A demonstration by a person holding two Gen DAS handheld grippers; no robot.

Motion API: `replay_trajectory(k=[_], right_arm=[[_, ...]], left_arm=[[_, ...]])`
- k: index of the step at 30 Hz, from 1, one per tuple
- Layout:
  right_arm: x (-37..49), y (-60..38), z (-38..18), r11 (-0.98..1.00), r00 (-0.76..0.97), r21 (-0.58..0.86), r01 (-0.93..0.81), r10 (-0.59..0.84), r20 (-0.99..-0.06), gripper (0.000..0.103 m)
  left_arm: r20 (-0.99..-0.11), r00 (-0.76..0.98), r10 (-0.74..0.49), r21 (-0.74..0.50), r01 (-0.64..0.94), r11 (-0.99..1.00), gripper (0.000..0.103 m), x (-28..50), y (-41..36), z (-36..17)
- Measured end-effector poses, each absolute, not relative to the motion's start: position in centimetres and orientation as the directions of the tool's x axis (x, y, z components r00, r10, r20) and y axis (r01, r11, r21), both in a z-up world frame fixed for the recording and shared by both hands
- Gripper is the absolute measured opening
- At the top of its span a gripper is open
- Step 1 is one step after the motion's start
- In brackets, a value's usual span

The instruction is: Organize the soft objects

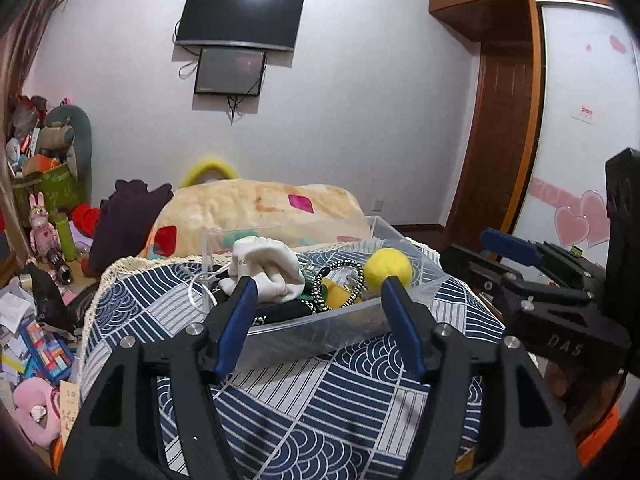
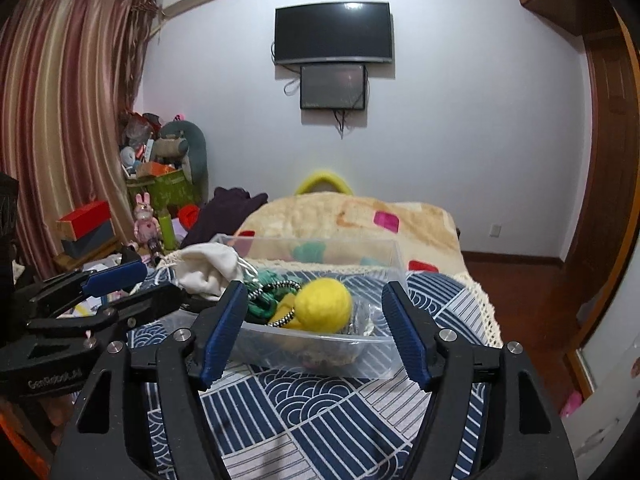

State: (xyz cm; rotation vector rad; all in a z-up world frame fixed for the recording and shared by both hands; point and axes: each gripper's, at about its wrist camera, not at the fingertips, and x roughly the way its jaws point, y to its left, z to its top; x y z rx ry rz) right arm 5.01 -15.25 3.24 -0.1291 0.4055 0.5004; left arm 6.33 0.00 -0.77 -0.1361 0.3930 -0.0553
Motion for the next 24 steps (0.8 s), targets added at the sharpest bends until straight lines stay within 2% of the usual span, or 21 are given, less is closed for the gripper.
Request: replay_trajectory(k=[4, 6, 8, 13, 22, 24], right_arm=[[4.0, -15.3, 3.7, 0.868, 0.803, -0.022, -0.496, 0.449, -0.391, 0.072], [3.6, -15.4, 3.8, 0.867, 0.804, -0.013, -0.497, 0.455, -0.383, 0.08], [3.3, -15.5, 3.8, 0.867, 0.806, -0.007, -0.498, 0.46, -0.373, 0.081], [2.7, -15.5, 3.8, 0.865, 0.81, -0.002, -0.502, 0.47, -0.352, 0.083], [2.5, -15.8, 3.1, 0.867, 0.811, 0.018, -0.499, 0.474, -0.342, 0.084], [2.4, -15.8, 3.0, 0.865, 0.809, 0.022, -0.501, 0.477, -0.343, 0.089]], left_arm=[[-0.34, 0.937, -0.074, -0.12, 0.035, 0.992, 0.076, 4.7, -0.2, -0.1], [-0.326, 0.942, -0.078, -0.122, 0.04, 0.992, 0.077, 4.2, -0.2, 0.2], [-0.316, 0.945, -0.081, -0.125, 0.043, 0.991, 0.078, 3.8, -0.3, 0.4], [-0.287, 0.955, -0.071, -0.14, 0.031, 0.99, 0.092, 2.8, 0.1, 0.6], [-0.273, 0.959, -0.071, -0.148, 0.031, 0.989, 0.098, 2.5, 0.4, 0.5], [-0.273, 0.96, -0.067, -0.144, 0.029, 0.989, 0.098, 2.4, 0.3, 0.4]])
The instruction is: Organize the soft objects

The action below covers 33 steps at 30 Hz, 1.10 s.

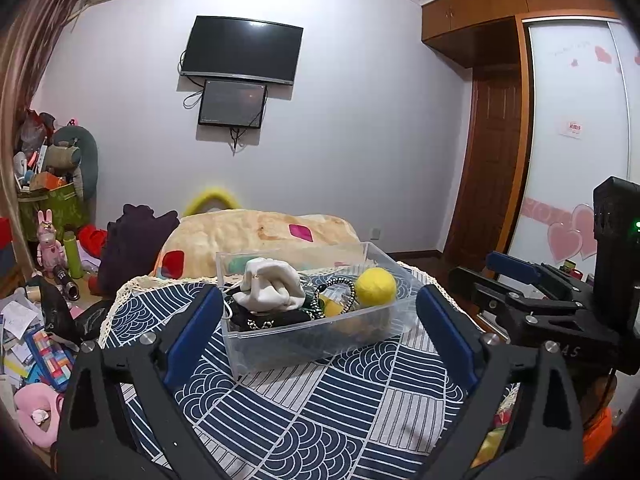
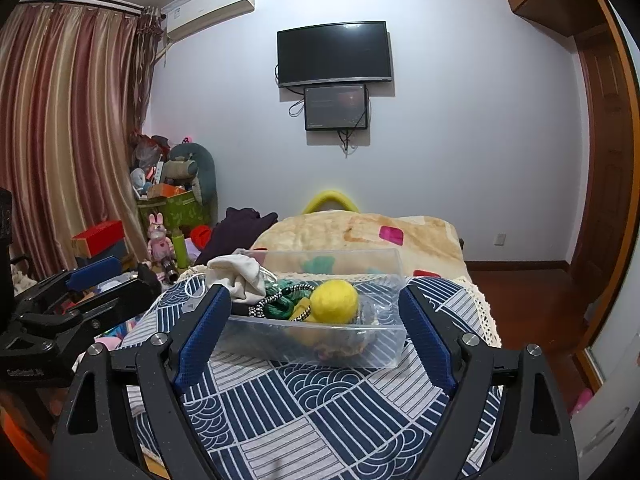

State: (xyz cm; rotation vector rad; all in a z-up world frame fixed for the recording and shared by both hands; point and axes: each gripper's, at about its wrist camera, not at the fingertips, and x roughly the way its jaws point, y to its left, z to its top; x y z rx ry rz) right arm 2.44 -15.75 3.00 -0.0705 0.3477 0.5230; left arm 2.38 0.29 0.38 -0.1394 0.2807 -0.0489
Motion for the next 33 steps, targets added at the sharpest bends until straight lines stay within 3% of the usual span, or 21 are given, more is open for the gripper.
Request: replay_trajectory(k=[3, 33], right_arm=[[2.27, -15.74, 2.84, 0.87, 0.816, 0.022, -0.492, 0.47, -0.337, 0.093], [1.43, -16.1, 3.23, 0.866, 0.818, 0.023, -0.5, 0.481, -0.316, 0.093]], left_arm=[[-0.277, 0.959, -0.066, -0.141, 0.027, 0.99, 0.098, 2.43, 0.27, 0.14], [-0.266, 0.962, -0.064, -0.122, 0.033, 0.992, 0.099, 2.1, -0.01, -0.01]])
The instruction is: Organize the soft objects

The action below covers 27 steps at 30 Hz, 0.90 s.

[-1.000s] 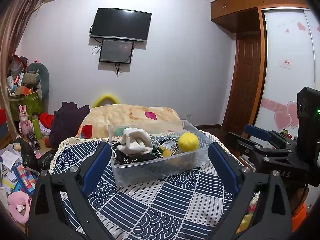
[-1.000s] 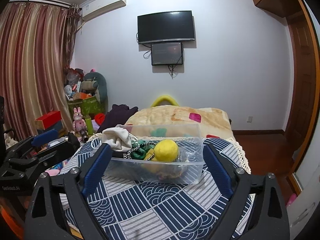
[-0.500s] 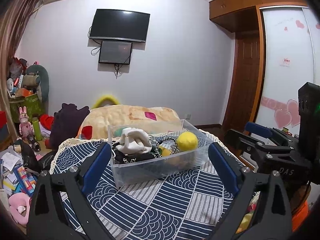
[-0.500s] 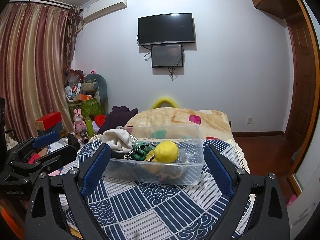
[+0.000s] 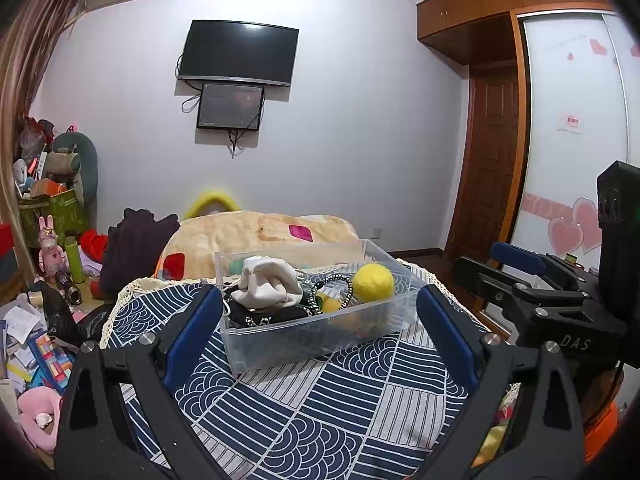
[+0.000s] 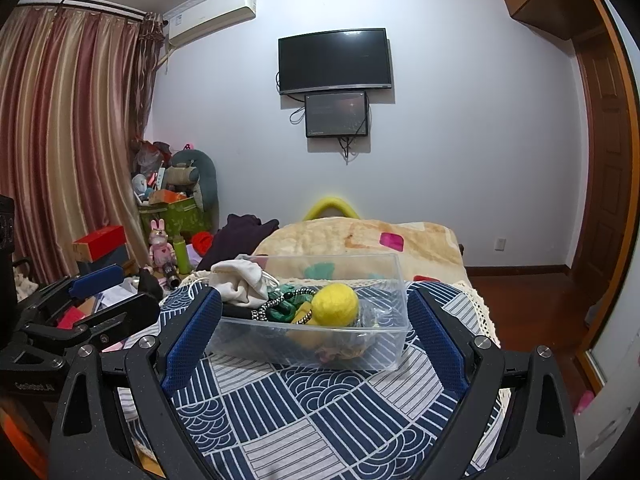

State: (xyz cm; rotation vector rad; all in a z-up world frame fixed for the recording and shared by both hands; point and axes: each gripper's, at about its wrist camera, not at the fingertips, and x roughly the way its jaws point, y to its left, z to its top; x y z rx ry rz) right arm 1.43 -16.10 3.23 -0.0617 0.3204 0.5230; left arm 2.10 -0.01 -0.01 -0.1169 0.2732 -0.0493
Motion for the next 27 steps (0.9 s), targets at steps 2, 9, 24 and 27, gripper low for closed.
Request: replay_trajectory(k=[2, 9, 24, 27], right_arm=[[1.44, -16.1, 3.21, 0.865, 0.817, 0.024, -0.501, 0.482, -0.317, 0.093], [1.43, -16.09, 3.22, 0.866, 0.818, 0.024, -0.5, 0.481, -0.316, 0.093], [1.17, -16.24, 3.64, 0.869, 0.823, 0.027, -0.494, 0.478, -0.307, 0.101], [1.12, -16.24, 3.77, 0.869, 0.823, 0.029, -0.494, 0.478, -0.306, 0.102]], left_arm=[[-0.264, 0.963, -0.064, -0.119, 0.033, 0.992, 0.099, 2.05, -0.11, 0.02], [-0.262, 0.963, -0.068, -0.113, 0.039, 0.993, 0.099, 1.97, -0.35, -0.02], [-0.271, 0.959, -0.087, -0.121, 0.055, 0.991, 0.101, 2.0, -0.57, 0.06], [-0.269, 0.959, -0.086, -0.124, 0.054, 0.991, 0.101, 1.96, -0.57, 0.07]])
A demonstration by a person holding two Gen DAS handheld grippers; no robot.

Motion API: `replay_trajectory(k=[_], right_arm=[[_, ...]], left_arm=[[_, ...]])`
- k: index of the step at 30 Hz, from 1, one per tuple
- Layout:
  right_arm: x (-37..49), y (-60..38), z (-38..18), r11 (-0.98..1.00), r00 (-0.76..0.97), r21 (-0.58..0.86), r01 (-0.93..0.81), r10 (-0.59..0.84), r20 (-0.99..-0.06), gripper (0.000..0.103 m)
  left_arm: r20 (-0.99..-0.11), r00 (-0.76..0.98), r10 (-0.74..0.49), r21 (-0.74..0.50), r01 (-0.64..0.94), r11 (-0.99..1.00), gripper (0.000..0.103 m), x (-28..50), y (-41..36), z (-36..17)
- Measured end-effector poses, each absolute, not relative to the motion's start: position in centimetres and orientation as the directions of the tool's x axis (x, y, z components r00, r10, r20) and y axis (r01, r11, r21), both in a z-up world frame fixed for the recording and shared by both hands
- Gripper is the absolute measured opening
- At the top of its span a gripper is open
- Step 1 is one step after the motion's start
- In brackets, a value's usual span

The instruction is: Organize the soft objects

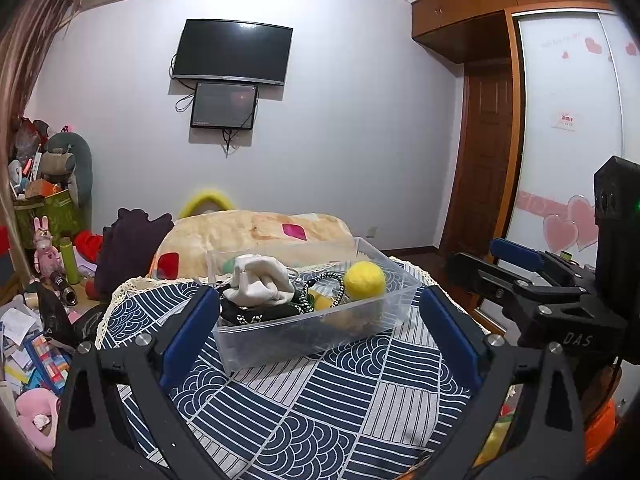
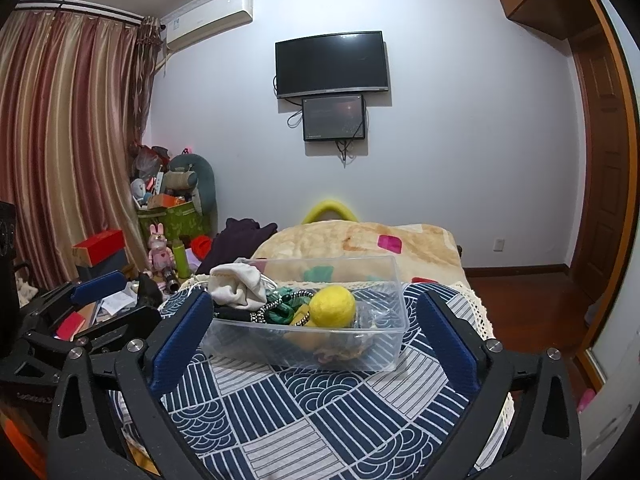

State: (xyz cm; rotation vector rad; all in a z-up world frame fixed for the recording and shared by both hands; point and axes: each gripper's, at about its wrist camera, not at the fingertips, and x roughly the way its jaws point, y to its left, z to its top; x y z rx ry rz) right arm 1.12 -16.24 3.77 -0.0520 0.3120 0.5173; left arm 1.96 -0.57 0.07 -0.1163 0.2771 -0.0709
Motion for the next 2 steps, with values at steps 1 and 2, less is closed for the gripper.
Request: replay_trajectory(k=[1, 2], right_arm=[[1.12, -16.28, 3.73, 0.869, 0.823, 0.029, -0.494, 0.478, -0.307, 0.102], [1.12, -16.28, 3.72, 0.869, 0.823, 0.029, -0.495, 0.479, -0.307, 0.102]], left_arm=[[-0.269, 0.959, -0.087, -0.125, 0.055, 0.991, 0.101, 1.95, -0.54, 0.09], [-0.269, 0.959, -0.084, -0.125, 0.052, 0.991, 0.101, 1.94, -0.54, 0.09]])
